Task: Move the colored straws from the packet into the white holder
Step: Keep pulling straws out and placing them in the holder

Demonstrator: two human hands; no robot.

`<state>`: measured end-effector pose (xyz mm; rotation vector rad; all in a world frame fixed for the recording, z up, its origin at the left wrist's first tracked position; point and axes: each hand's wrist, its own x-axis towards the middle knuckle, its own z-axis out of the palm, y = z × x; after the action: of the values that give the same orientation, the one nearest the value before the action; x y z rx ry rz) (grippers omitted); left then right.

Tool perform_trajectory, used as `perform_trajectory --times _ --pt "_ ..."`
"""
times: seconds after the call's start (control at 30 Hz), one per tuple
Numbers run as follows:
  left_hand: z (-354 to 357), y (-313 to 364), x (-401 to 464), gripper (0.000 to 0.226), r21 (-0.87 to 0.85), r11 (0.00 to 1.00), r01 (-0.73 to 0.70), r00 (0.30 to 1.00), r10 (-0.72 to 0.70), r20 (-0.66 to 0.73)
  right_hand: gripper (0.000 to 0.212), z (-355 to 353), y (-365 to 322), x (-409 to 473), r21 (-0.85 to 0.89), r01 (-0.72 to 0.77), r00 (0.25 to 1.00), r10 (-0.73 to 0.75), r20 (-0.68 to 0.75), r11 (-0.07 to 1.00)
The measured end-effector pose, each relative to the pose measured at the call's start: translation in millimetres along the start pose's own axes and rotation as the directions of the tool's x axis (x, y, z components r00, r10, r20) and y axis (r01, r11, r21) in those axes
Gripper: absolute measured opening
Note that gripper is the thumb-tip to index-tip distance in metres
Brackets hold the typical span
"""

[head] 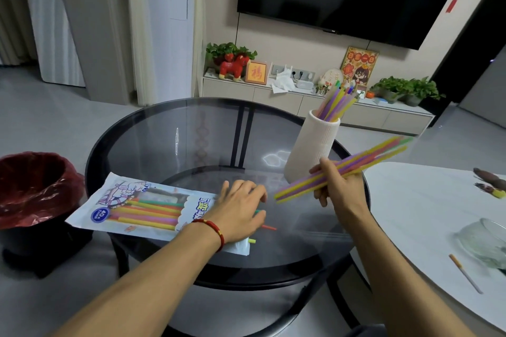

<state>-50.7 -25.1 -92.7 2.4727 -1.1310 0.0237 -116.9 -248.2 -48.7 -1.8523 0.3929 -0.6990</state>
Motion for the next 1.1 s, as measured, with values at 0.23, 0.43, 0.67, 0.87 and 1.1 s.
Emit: perform_trajectory --times 0.23,0.43,0.67,0.87,1.1 --pt "-1 3 4 0.035 -0.004 1.000 -0.025 0.990 0.024 -0.141 0.042 -27 -43 41 0.597 0.015 0.949 0.177 -0.261 0.802" --pt "1 2 3 0.038 -0.004 1.000 -0.005 0.990 0.004 -0.140 0.030 -37 -71 78 0.400 0.163 0.885 0.046 -0.464 0.902" --pt "2 0 2 0.041 0.008 1.000 -0.015 0.992 0.015 -0.125 0.044 -18 -90 101 -0.105 0.122 0.921 -0.152 -0.357 0.987" --pt "3 -3 3 0.042 0.001 1.000 -0.008 0.993 0.008 -0.118 0.040 -4 -107 116 -0.387 0.049 0.938 -0.175 -0.298 0.921" --pt "3 -2 2 0.042 0.010 1.000 -0.011 0.993 0.013 -0.114 0.036 3 -113 116 -0.401 0.010 0.963 -0.118 -0.244 0.916"
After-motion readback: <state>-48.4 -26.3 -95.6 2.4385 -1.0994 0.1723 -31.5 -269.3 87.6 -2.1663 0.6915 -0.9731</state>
